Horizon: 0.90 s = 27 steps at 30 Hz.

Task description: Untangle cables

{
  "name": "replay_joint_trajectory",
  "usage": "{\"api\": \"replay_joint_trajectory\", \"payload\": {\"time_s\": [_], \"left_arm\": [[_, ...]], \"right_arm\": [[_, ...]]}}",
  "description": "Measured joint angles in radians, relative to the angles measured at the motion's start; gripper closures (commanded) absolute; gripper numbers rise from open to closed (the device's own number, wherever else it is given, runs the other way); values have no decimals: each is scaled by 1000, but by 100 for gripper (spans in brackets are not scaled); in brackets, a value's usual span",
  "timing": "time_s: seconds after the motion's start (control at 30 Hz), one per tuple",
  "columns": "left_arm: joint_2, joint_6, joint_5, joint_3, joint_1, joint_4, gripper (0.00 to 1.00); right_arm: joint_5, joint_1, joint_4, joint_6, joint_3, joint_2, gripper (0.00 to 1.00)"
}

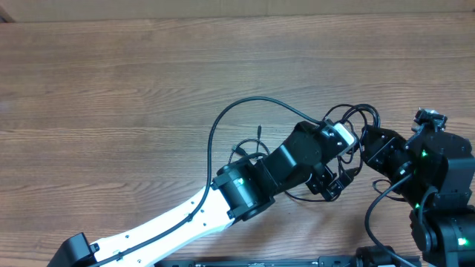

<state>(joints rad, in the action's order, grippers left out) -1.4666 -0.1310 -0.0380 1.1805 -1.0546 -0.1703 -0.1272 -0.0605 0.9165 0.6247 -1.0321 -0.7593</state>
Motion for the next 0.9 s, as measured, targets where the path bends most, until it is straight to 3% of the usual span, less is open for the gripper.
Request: {"api": "replay_joint_trajectory", "payload": {"time_s": [0.3,0.5,0.9], "left_arm": [[0,2,5,0,-57,-2,0],[0,0,56,0,-85,-109,0],[0,-27,49,0,-85,26,0]], "right_arm": [[0,0,-8,0,0,-37,96],[3,0,-31,0,0,-96,96],[4,0,-37,-6,0,-100,96]]}}
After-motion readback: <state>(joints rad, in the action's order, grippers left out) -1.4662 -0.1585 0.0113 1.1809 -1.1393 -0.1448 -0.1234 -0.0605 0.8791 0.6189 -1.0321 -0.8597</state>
